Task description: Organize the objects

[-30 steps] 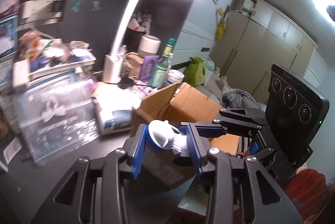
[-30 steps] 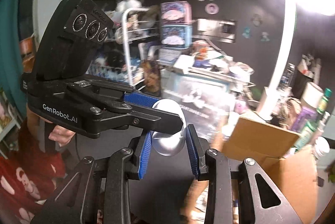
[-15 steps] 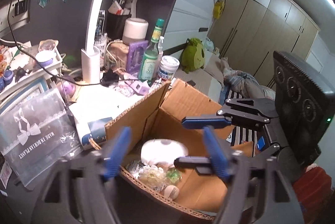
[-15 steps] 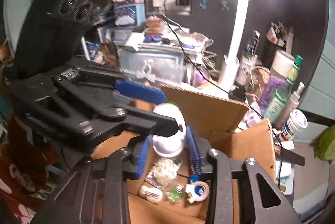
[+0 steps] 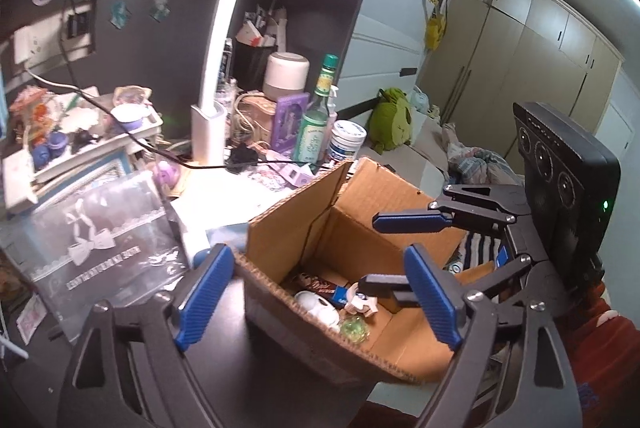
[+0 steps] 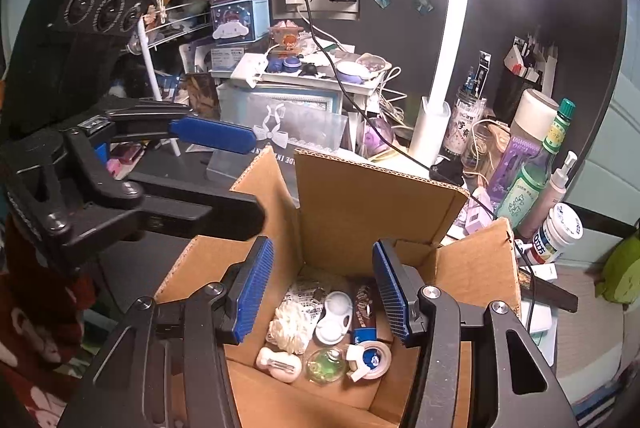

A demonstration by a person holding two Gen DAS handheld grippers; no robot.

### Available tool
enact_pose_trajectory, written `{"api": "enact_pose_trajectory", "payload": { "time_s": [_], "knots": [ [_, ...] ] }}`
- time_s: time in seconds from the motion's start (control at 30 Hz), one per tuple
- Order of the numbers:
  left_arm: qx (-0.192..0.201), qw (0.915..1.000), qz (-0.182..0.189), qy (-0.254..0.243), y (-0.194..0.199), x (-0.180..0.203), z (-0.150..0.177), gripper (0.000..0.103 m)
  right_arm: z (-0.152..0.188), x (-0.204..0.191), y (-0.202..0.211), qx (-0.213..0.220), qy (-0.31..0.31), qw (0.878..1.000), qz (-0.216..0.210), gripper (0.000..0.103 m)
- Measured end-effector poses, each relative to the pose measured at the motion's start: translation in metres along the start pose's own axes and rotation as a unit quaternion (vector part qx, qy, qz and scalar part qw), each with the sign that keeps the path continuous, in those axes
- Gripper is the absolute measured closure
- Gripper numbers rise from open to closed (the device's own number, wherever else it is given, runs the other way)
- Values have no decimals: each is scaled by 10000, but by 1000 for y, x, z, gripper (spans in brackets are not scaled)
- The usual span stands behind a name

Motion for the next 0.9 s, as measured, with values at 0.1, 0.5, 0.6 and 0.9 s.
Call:
{"api": "enact_pose_trajectory", "payload": {
  "time_s": [0.1, 0.5, 0.6, 0.9],
  "knots": [
    [94, 9999, -71, 16, 12, -3, 4, 15, -3, -3, 2, 30, -4, 10000, 15, 50],
    [885, 9940, -620, 155, 65, -20, 18, 1, -25, -10, 32, 554, 203, 9964, 613, 6],
    [1146, 9895, -863, 205, 74, -27, 22, 1, -30, -16, 40, 812, 369, 9933, 736, 0],
    [1879, 9731, -1272, 407, 96, -46, 33, 1, -31, -27, 46, 1390, 375, 9890, 338, 0]
  ]
}}
Point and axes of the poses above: each gripper's, at about its wrist camera, not at the fingertips, and y roughly against the way its jaws point, x to its right, z to its underside, the point moved 10 cm from there along -y, roughly the way its jaws point, and after that the axes turned 15 degrees about y, right-handed, at the moved point
